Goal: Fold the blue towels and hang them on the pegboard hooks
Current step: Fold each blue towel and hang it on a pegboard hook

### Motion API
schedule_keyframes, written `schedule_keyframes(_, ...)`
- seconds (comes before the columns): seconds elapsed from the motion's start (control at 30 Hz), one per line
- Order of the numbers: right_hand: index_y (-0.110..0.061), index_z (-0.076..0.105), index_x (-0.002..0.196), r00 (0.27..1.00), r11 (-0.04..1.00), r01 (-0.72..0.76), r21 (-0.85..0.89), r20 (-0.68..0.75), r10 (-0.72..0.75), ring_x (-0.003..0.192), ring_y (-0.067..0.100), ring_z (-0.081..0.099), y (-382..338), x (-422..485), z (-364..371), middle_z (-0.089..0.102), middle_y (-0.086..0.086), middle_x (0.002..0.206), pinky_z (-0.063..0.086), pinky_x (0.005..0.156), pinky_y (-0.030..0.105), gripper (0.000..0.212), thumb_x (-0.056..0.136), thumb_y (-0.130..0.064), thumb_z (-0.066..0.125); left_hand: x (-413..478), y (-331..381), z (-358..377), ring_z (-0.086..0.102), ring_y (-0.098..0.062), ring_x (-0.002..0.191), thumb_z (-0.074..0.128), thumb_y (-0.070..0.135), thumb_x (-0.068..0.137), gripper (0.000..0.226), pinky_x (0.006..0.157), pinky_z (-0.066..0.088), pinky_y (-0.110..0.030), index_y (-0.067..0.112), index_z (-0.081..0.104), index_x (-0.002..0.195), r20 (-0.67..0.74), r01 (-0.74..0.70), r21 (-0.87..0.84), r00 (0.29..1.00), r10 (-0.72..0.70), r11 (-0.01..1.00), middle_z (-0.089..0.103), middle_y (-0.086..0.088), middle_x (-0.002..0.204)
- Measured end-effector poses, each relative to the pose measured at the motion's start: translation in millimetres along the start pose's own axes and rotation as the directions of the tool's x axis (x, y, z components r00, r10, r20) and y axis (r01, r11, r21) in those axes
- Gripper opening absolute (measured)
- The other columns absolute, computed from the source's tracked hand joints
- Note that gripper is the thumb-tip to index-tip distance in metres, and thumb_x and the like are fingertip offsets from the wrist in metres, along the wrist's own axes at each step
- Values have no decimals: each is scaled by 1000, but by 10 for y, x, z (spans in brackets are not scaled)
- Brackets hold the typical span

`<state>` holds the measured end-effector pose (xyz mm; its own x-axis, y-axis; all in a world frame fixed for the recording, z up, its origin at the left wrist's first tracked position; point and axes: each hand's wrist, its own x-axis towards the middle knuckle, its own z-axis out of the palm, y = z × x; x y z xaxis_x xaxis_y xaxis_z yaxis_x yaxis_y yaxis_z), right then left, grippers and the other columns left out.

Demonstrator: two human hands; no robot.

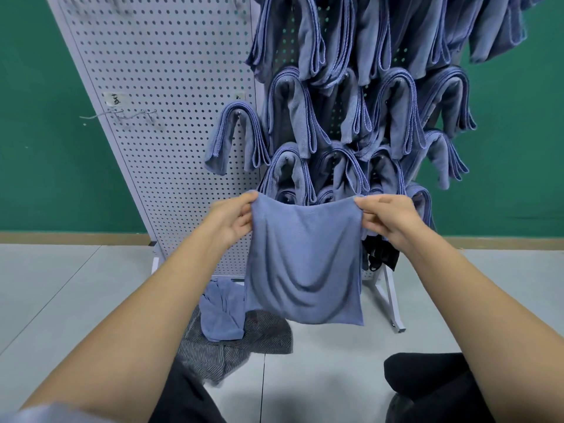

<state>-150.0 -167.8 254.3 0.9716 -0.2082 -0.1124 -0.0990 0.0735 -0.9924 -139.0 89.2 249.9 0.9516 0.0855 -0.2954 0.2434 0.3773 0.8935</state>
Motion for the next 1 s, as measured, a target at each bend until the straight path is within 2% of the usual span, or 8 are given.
schedule_keyframes(0.17,-7,61,84,993,994,70,-86,99,-62,54,10,54,-54,-151,331,58,5,65,58,56,20,10,85,1,67,-155,-185,428,69,-17,79,66,8,88,10,72,59,-26,6,66,97,89,-123,159,990,110,980,71,-10,90)
schedule_keyframes(0.33,-8,61,84,987,985,134,-112,103,-122,47,5,58,-57,-250,512,60,3,67,56,57,17,9,85,-4,69,-230,-286,626,67,-15,84,69,12,86,6,68,56,-20,17,67,85,110,-234,285,971,210,930,71,-9,93)
schedule_keyframes(0.43,-3,65,96,985,989,126,-76,129,-116,61,10,65,-51,-270,537,66,7,75,59,65,21,10,87,-5,67,-219,-284,648,68,-20,90,67,11,87,6,71,56,-22,17,69,85,99,-260,296,965,241,919,72,-11,96)
schedule_keyframes(0.63,-2,66,107,965,996,89,30,243,-94,83,15,72,-62,-313,480,73,10,92,59,74,25,26,93,6,45,-235,-244,628,66,-15,80,71,18,85,17,71,55,-21,8,72,99,145,-322,258,945,293,911,72,-6,90)
schedule_keyframes(0.77,-4,63,109,951,997,57,55,302,-71,93,19,71,-65,-320,407,72,12,101,57,83,28,27,93,6,44,-221,-247,634,62,-7,72,72,15,83,23,64,48,-17,6,69,105,154,-358,346,934,323,867,70,-1,83)
schedule_keyframes(0.83,-8,62,104,956,997,66,42,285,-75,89,17,69,-78,-295,371,71,9,98,56,82,28,23,91,6,48,-212,-235,639,56,-5,64,66,9,87,15,65,46,-19,6,70,101,142,-351,346,936,322,870,65,7,67)
schedule_keyframes(0.93,-17,61,93,950,938,290,-190,172,-259,76,12,59,-71,-190,257,63,2,89,52,73,17,24,87,6,54,-217,-186,640,41,-10,59,60,9,90,12,63,39,-25,16,69,88,146,-359,365,934,328,859,51,16,47)
schedule_keyframes(1.0,-20,62,94,891,783,454,-425,183,-417,71,9,53,-60,-125,162,61,-3,90,46,69,10,26,85,3,56,-218,-149,619,42,-8,58,57,9,92,13,63,40,-22,16,69,90,195,-368,361,928,316,857,50,16,46)
